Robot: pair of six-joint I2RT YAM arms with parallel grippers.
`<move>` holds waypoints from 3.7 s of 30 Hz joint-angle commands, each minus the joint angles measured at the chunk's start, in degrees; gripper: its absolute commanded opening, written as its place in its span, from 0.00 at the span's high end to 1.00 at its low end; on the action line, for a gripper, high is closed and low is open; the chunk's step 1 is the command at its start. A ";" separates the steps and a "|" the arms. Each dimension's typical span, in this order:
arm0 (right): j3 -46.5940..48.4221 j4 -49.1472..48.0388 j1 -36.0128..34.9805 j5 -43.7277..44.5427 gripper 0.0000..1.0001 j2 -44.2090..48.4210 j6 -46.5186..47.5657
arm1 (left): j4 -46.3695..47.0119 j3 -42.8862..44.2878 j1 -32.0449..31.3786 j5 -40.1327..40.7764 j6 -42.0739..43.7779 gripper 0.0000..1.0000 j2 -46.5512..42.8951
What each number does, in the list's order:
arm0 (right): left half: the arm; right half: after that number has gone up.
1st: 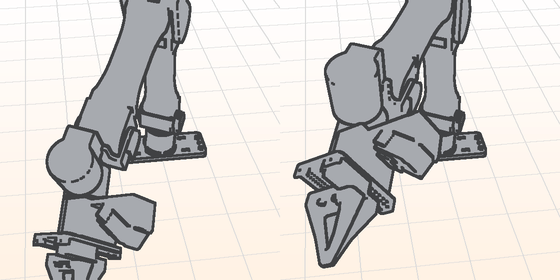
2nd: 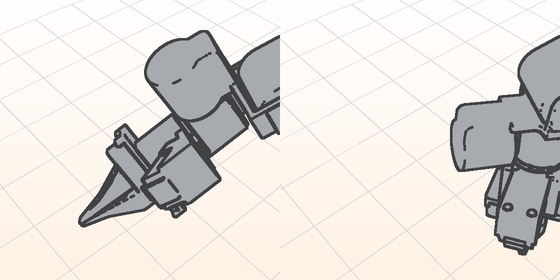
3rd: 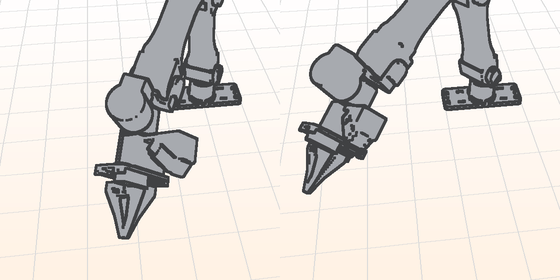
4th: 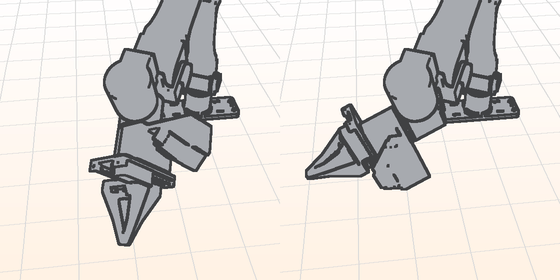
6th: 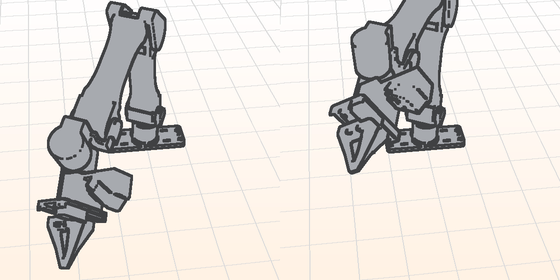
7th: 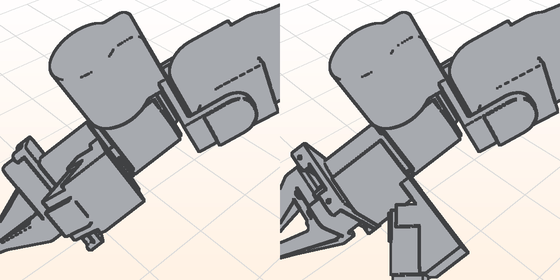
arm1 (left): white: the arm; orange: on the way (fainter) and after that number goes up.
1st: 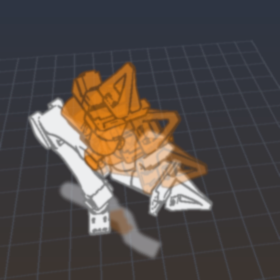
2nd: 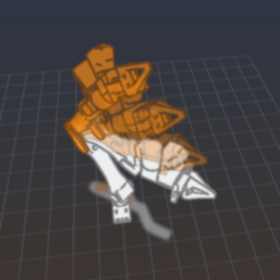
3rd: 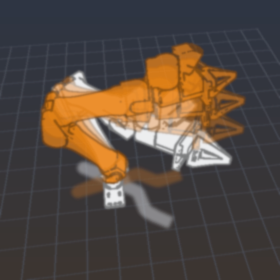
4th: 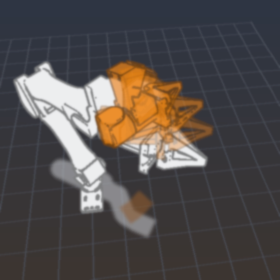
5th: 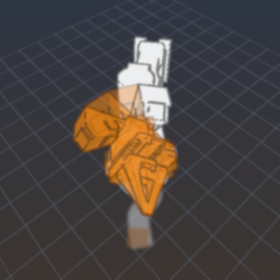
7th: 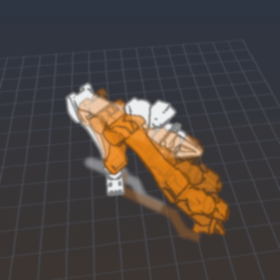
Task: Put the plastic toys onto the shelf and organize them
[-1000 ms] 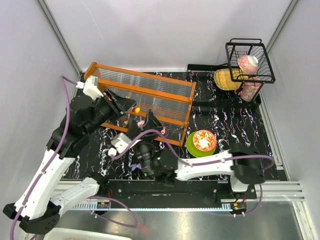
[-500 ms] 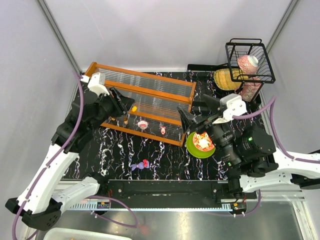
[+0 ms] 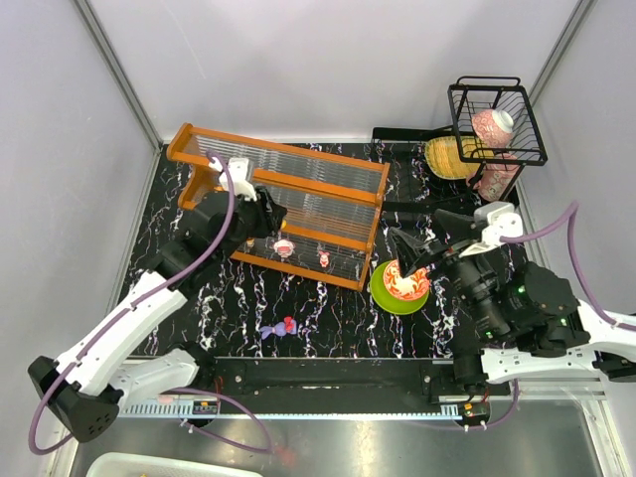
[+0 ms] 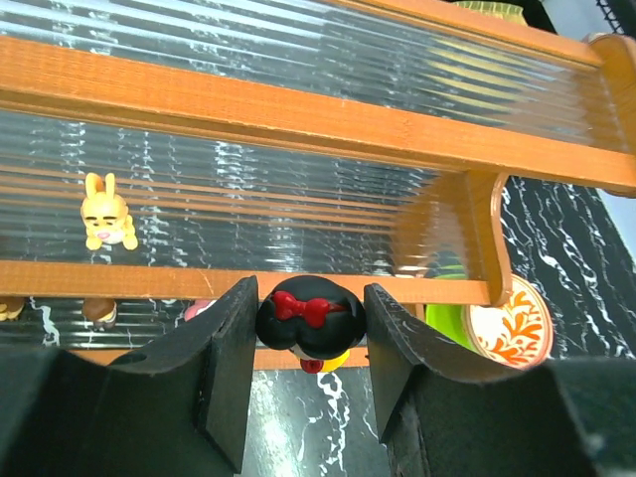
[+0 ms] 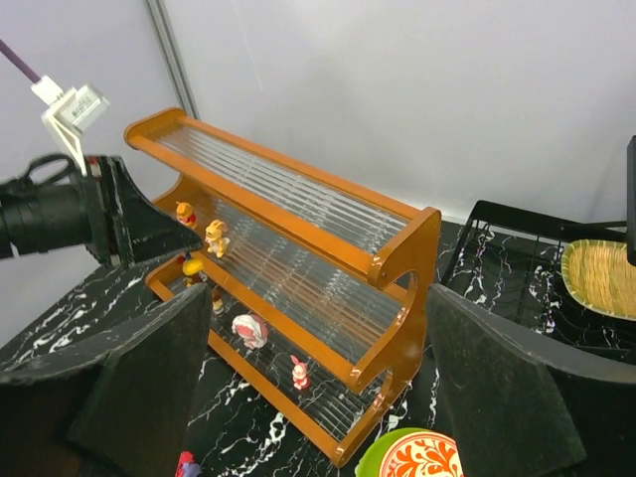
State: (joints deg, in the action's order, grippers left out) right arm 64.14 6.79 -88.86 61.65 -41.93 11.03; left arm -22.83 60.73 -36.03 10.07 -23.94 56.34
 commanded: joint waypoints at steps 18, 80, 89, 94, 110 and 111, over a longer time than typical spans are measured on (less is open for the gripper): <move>-2.62 5.43 0.00 2.60 0.07 6.69 -3.03 | 28.89 -8.87 -5.36 18.33 18.31 1.00 10.72; -2.62 6.40 0.00 3.13 0.04 5.11 -3.20 | 39.62 -12.92 -2.46 11.65 27.90 0.87 20.57; -2.62 6.31 -0.09 3.13 0.04 4.84 -3.12 | 38.91 -12.83 -2.46 11.55 27.55 0.74 20.48; -2.62 6.31 0.00 3.04 0.04 4.84 -3.29 | 39.35 -13.09 -2.46 11.82 27.28 0.69 19.86; -2.53 6.31 0.00 2.78 0.04 4.58 -3.38 | 39.09 -13.53 -2.38 12.17 26.76 0.52 19.07; -2.44 6.31 0.09 2.69 0.04 4.58 -3.47 | 39.18 -13.45 -2.46 12.26 26.76 0.51 18.99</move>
State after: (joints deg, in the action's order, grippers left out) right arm 60.82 13.39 -88.86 63.57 -36.93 8.12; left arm 14.87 46.65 -38.65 22.87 3.40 76.25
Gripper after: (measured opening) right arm 0.962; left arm 0.478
